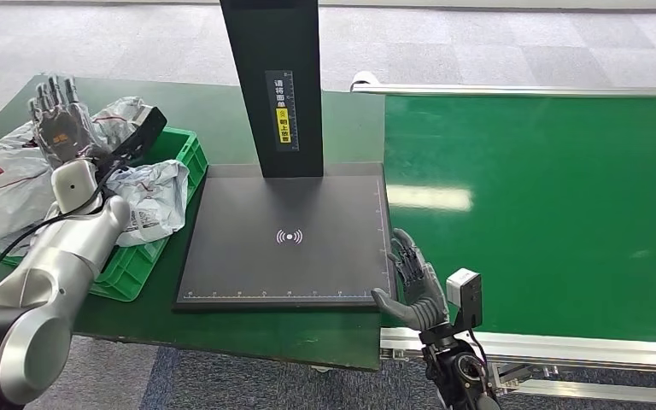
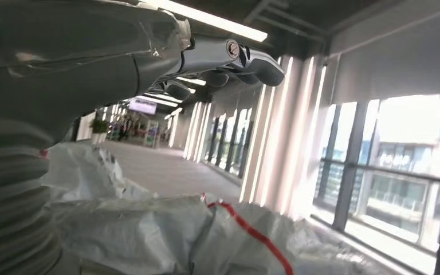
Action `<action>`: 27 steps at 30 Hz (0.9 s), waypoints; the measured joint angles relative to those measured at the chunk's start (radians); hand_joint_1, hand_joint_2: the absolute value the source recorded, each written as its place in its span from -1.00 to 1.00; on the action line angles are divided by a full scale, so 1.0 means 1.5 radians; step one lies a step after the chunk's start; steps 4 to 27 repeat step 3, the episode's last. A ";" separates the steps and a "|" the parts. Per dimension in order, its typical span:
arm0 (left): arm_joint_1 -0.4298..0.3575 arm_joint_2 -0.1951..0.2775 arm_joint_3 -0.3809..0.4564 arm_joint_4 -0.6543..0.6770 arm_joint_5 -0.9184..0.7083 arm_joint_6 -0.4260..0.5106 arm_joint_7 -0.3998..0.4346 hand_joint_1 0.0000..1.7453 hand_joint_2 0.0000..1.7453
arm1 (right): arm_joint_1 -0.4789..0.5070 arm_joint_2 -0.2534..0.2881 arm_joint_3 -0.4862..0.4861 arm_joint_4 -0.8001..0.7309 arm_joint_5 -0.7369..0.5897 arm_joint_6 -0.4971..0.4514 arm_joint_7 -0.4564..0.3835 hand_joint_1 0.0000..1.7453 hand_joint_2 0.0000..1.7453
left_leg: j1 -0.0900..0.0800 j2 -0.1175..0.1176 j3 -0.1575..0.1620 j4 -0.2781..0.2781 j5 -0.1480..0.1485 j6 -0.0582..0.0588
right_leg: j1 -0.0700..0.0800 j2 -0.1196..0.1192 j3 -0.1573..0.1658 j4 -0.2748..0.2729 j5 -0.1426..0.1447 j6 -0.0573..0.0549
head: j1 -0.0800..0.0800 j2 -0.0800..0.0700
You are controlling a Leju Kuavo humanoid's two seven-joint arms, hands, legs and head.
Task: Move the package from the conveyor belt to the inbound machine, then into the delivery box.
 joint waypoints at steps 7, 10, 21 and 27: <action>0.016 0.005 0.002 -0.047 -0.018 0.022 -0.042 -1.00 1.00 | 0.000 0.000 0.004 0.000 -0.006 -0.005 -0.003 -1.00 1.00 | 0.000 0.000 0.000 0.000 0.000 0.000 | 0.000 0.000 0.000 0.000 0.000 0.000 | 0.000 0.000; 0.016 0.005 0.002 -0.047 -0.018 0.022 -0.042 -1.00 1.00 | 0.000 0.000 0.004 0.000 -0.006 -0.005 -0.003 -1.00 1.00 | 0.000 0.000 0.000 0.000 0.000 0.000 | 0.000 0.000 0.000 0.000 0.000 0.000 | 0.000 0.000; 0.016 0.005 0.002 -0.047 -0.018 0.022 -0.042 -1.00 1.00 | 0.000 0.000 0.004 0.000 -0.006 -0.005 -0.003 -1.00 1.00 | 0.000 0.000 0.000 0.000 0.000 0.000 | 0.000 0.000 0.000 0.000 0.000 0.000 | 0.000 0.000; 0.016 0.005 0.002 -0.047 -0.018 0.022 -0.042 -1.00 1.00 | 0.000 0.000 0.004 0.000 -0.006 -0.005 -0.003 -1.00 1.00 | 0.000 0.000 0.000 0.000 0.000 0.000 | 0.000 0.000 0.000 0.000 0.000 0.000 | 0.000 0.000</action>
